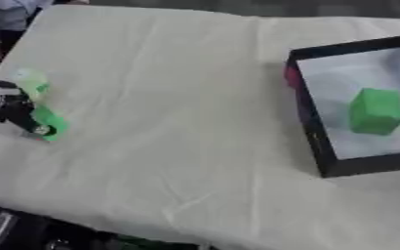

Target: Pick up the objects with one hand, pass them to the other hand, and then place them into the box on the other side of the table.

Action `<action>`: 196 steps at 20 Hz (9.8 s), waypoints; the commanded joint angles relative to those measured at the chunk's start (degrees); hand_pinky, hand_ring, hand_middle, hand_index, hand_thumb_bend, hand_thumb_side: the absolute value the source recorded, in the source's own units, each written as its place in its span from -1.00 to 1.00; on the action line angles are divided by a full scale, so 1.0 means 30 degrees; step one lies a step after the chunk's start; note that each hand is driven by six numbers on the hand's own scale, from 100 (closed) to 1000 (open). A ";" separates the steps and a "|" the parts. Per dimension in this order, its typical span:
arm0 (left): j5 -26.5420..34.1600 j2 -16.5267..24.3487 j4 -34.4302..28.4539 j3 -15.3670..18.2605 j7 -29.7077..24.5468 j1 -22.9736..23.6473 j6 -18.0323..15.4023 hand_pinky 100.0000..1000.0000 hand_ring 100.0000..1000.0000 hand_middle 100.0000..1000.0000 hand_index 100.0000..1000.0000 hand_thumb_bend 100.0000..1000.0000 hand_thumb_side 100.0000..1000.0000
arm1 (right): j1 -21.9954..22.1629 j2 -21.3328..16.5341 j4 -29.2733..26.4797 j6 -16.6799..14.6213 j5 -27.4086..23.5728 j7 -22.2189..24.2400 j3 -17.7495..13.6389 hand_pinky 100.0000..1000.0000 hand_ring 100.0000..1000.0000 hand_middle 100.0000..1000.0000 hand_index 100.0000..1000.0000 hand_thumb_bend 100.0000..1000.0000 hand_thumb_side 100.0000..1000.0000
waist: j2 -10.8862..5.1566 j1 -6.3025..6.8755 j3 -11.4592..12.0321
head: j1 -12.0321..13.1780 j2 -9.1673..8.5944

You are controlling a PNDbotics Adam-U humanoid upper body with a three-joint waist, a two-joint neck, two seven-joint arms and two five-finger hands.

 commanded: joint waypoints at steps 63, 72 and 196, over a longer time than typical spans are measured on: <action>-0.6400 -1.0957 -0.6971 0.1297 1.0049 -0.3934 -0.5174 0.34 0.29 0.06 -0.19 -0.68 -0.93 | -0.6032 0.1068 -0.2860 -0.2388 0.7412 0.5279 0.5988 0.90 1.00 1.00 1.00 -1.00 -0.57 | -0.0433 -0.1405 0.0528 | -0.2701 0.0094; -0.5549 -1.2196 -0.6782 0.0622 1.0515 -0.4634 -0.6338 0.34 0.29 0.06 -0.20 -0.72 -0.90 | -0.7279 0.1941 -0.1526 -0.2841 0.8685 0.5746 0.6888 0.89 1.00 1.00 1.00 -1.00 -0.65 | -0.0308 -0.1449 0.0737 | -0.3162 0.0049; -0.6342 -1.5853 -0.6198 -0.1622 0.9543 -0.6186 -0.7807 0.54 0.60 0.48 0.60 0.75 -0.28 | -0.9182 0.3905 0.1336 -0.2210 0.8788 0.4010 0.8231 0.72 0.54 0.65 0.26 -1.00 -0.69 | 0.0373 -0.1601 0.1537 | -0.4646 -0.0695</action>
